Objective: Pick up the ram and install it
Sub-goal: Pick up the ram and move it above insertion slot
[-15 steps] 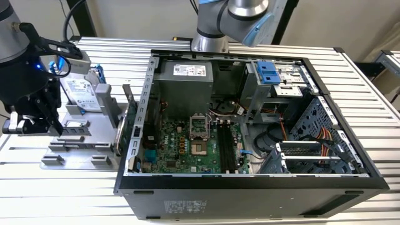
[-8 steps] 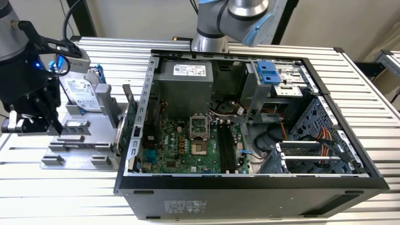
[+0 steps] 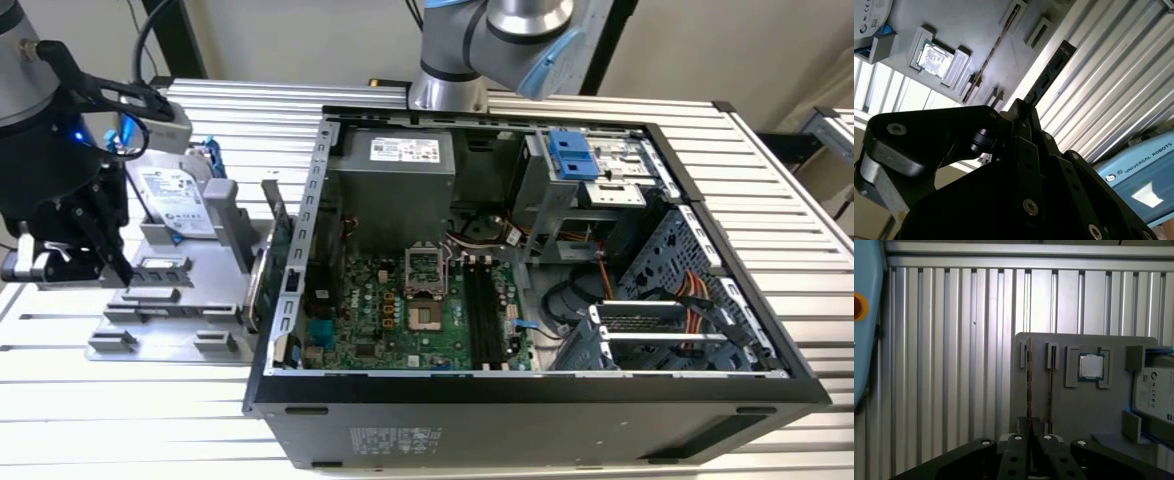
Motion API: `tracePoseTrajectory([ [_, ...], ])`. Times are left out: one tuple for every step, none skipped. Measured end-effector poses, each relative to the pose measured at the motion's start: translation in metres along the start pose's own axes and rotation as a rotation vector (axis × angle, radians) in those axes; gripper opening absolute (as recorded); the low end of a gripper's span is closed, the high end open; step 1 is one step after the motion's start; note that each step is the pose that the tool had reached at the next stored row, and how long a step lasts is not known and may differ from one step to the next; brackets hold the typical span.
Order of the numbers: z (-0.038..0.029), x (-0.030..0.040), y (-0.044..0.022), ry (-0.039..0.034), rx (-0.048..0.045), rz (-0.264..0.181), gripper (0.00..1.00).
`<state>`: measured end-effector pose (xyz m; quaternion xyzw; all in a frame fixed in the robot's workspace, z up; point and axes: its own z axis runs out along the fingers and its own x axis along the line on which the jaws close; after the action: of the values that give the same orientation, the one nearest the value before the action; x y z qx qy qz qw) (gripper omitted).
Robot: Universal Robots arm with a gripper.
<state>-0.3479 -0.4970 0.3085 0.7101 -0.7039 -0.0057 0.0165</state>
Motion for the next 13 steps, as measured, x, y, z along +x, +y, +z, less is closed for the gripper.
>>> tracePoseTrajectory([
  [-0.0002, 0.0, 0.0, -0.0001, 0.0, 0.0, 0.0],
  [-0.0005, 0.0, 0.0, -0.0001, 0.0001, 0.0, 0.0],
  [-0.0009, 0.0, 0.0, 0.0, 0.0, 0.0, 0.0],
  [-0.0014, 0.0001, 0.0001, 0.0001, -0.0001, 0.0, 0.0],
  [-0.0022, 0.0, 0.0, 0.0002, -0.0001, 0.0, 0.0],
  [-0.0028, 0.0, 0.0001, 0.0001, 0.0, 0.0, 0.0],
  [-0.0035, 0.0001, 0.0001, -0.0001, 0.0001, 0.0, 0.0],
  [-0.0046, 0.0001, 0.0001, 0.0, 0.0, 0.0, 0.0],
  [-0.0055, 0.0001, 0.0001, 0.0, 0.0001, 0.0, 0.0],
  [-0.0064, 0.0001, 0.0002, 0.0, 0.0, 0.0, 0.0],
  [-0.0074, 0.0001, 0.0002, -0.0001, 0.0001, 0.0, 0.0],
  [-0.0082, 0.0001, 0.0003, -0.0001, 0.0001, 0.0, 0.0],
  [-0.0091, 0.0002, 0.0003, 0.0, 0.0001, 0.0, 0.0],
])
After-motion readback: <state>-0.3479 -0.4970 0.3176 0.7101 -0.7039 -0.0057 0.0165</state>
